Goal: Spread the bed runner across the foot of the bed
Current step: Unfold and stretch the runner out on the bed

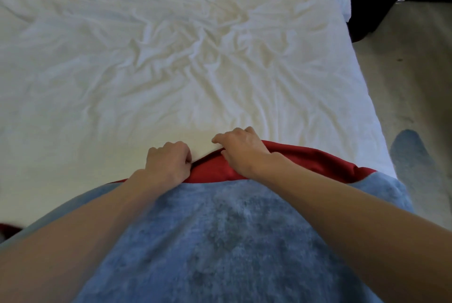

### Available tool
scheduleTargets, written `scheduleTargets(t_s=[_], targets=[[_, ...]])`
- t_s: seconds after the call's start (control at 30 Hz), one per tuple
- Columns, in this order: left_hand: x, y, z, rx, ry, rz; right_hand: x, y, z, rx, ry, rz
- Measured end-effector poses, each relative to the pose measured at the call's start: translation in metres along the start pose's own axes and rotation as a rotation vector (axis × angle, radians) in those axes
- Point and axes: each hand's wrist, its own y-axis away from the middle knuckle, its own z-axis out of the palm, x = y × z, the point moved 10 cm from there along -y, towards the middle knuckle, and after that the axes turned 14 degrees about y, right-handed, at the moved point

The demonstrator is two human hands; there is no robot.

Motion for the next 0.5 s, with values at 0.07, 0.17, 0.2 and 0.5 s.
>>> scheduleTargets(t_s=[0.07, 0.17, 0.2, 0.5], targets=[[-0.008, 0.003, 0.002, -0.026, 0.003, -0.004, -0.008, -0.009, 0.003, -0.003, 0.001, -0.007], [-0.007, 0.005, 0.006, -0.026, 0.004, 0.046, -0.018, -0.016, 0.003, 0.022, 0.015, -0.038], [-0.005, 0.005, 0.005, -0.005, -0.005, 0.074, -0.019, -0.019, 0.002, 0.037, 0.018, -0.033], [-0.011, -0.031, -0.062, 0.307, 0.053, 0.110, 0.004, -0.050, -0.022, 0.181, 0.017, 0.218]])
